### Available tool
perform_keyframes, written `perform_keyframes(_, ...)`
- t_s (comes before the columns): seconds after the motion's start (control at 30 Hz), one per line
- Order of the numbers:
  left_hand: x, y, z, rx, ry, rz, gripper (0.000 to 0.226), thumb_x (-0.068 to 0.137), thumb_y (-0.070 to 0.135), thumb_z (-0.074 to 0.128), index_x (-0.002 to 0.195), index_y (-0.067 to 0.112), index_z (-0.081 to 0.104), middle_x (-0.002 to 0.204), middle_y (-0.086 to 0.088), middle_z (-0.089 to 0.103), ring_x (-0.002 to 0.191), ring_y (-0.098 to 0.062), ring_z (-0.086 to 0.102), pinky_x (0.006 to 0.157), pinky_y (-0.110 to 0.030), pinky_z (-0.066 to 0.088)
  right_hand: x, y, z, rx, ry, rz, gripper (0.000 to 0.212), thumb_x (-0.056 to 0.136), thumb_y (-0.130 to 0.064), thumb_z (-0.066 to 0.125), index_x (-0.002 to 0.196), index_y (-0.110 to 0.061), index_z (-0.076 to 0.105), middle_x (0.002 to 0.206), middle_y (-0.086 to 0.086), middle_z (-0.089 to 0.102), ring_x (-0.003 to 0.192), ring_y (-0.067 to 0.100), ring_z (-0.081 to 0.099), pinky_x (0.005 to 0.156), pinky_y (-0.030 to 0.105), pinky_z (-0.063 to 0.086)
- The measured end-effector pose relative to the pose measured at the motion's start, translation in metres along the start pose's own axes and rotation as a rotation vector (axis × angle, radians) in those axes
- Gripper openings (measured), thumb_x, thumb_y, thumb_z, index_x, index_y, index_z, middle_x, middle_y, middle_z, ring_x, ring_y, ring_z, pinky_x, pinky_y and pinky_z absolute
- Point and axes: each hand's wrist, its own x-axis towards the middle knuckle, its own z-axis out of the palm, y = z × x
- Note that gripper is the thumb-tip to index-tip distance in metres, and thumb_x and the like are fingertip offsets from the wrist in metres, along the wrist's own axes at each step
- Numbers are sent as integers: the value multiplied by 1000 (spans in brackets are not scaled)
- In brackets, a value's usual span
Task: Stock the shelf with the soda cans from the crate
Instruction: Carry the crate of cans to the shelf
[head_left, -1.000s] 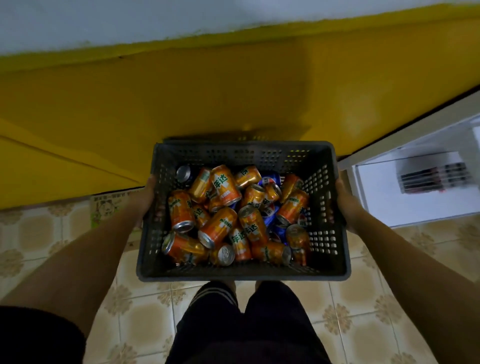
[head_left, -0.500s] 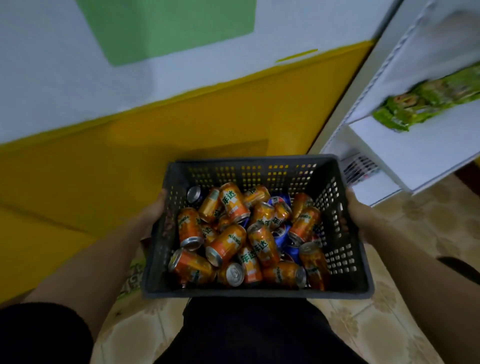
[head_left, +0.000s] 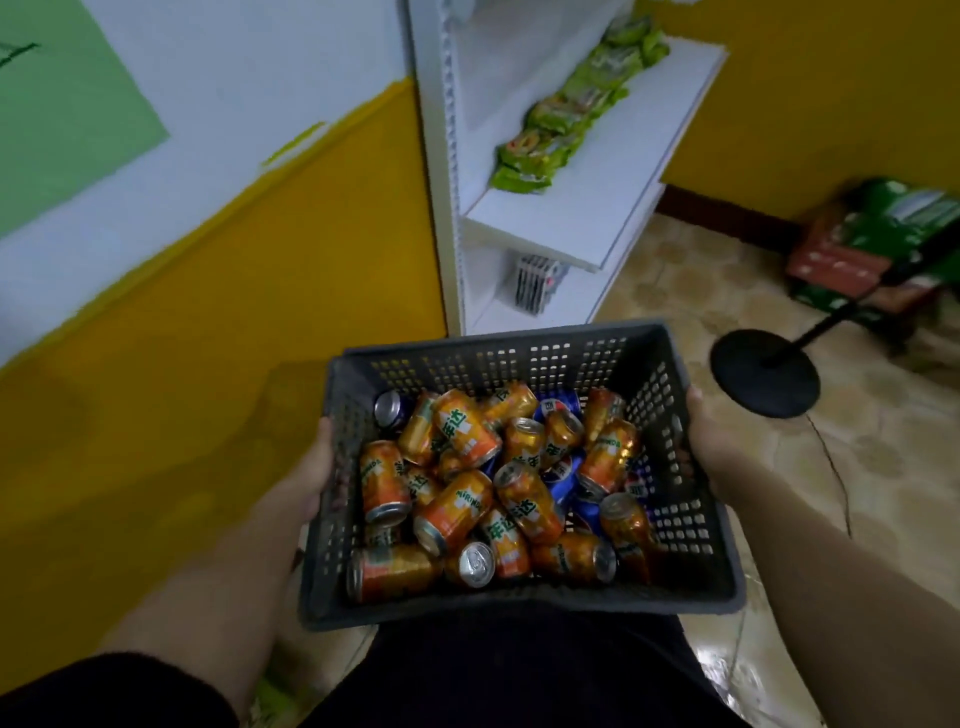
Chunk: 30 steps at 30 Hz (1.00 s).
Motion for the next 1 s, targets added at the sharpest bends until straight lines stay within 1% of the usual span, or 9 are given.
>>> perform_keyframes(0.13,-26,49,99,180,-59,-18,87,83,84,22,126,18,61,123,-11,64,116,-30,59,99,-45,47,-16,53,-69,107,151,63,80,81,-86,32,85,-11,60,85,22,62,73,30,60,84,45,51)
perform_keyframes(0.23,-17,58,169,293,-96,-31,108,60,97,37,127,16,63,124,-15,66,113,-33,62,97,-51,49,-9,101,-131,217,224,126,64,91,-75,31,75,-17,53,75,11,56,66,26,54,69,41,48)
perform_keyframes(0.3,23,52,208,353,-136,-24,127,38,104,46,131,19,61,125,-14,66,113,-35,62,98,-56,48,-5,123,-178,261,253,167,72,85,-82,34,80,-14,56,81,15,60,74,30,59,78,45,52)
perform_keyframes(0.43,-11,75,335,424,-199,34,108,51,101,45,119,20,69,114,-15,71,111,-36,64,98,-56,47,-3,144,-278,304,377,111,68,95,-69,33,85,-7,59,91,23,62,91,37,62,88,49,51)
perform_keyframes(0.53,-36,97,425,454,-270,92,102,58,96,48,114,14,69,115,-11,70,109,-29,63,98,-48,46,0,157,-347,381,481,198,105,74,-93,28,108,-1,65,104,20,68,98,37,64,90,47,51)
perform_keyframes(0.63,-45,118,506,481,-347,115,110,45,98,56,112,11,69,115,-12,69,107,-29,64,96,-47,48,3,169,-406,433,559,206,100,79,-88,29,109,1,64,108,22,66,98,37,64,91,47,51)
perform_keyframes(0.73,-62,136,583,511,-443,157,104,52,95,54,118,16,68,112,-14,72,106,-34,67,97,-52,50,28,199,-462,476,655,244,135,39,-109,22,110,-4,65,107,23,68,96,40,66,93,54,52)
perform_keyframes(0.9,-10,166,709,652,-560,160,111,47,99,54,120,16,66,125,-23,64,113,-31,62,104,-52,42,38,190,-530,572,753,315,111,65,-98,28,104,-2,66,101,24,68,93,41,66,93,56,52)
perform_keyframes(1.0,33,180,805,688,-643,143,101,47,98,56,114,22,61,124,-20,61,103,-32,53,92,-48,42,61,191,-566,623,788,364,95,78,-89,30,92,-2,65,95,25,69,89,40,67,92,55,52)
